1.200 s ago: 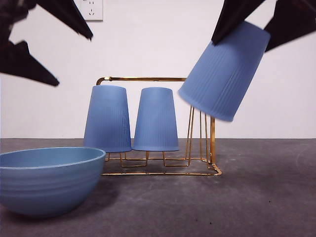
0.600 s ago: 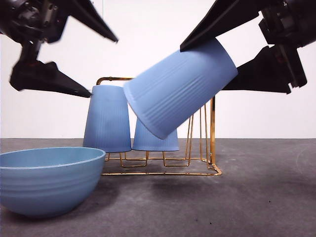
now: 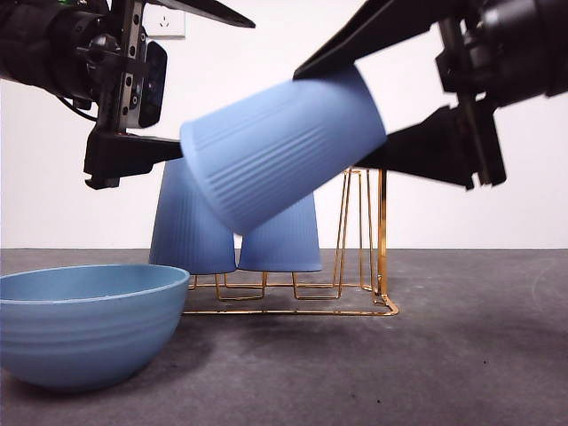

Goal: Right arm lift cup from the cupboard, then place it on the right of the bowl

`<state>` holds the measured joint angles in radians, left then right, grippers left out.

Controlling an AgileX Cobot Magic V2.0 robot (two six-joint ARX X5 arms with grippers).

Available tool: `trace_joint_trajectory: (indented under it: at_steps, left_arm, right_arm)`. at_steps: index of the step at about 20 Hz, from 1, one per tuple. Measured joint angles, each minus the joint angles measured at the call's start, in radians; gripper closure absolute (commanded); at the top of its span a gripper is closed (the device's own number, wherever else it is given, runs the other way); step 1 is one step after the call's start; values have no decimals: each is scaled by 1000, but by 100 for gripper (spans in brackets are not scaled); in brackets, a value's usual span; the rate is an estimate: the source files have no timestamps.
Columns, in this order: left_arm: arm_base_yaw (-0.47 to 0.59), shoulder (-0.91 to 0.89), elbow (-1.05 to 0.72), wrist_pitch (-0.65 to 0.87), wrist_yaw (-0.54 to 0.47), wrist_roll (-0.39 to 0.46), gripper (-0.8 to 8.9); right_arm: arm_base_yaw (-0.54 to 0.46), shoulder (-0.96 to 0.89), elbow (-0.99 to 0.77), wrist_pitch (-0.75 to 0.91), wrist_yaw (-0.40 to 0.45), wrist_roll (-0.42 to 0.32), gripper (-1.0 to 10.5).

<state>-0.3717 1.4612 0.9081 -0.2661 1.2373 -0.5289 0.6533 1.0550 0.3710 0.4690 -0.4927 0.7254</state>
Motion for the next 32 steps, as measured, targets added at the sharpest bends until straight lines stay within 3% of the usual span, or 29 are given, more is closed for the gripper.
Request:
trace_joint_trajectory:
  at_steps: [5,12,16,20,23,26,32]
  left_arm:
    - [0,13,0,1,0,-15,404]
    - [1,13,0,-2,-5,-22,810]
    - [5,13,2,10,45,-9,809]
    - [-2,13,3,2,16,-22,809]
    - [-5,13,3,-1,6,-42,808]
    - [-21,13,19,-8,-14,-61,806]
    - [-101,13,80,-53,-175,-104,804]
  right_arm:
    - [0,98,0,112,-37,25,695]
    - [-1,172,0,241,-96,69,695]
    - [0,174,0,241,-127,85,666]
    - [-3,181,0,221,-95,83,431]
    - [-56,174,0,203,-129,83,404]
    - [-148,103,0,88,-159,83,404]
    - [-237,-193,0,-285,-130,49,406]
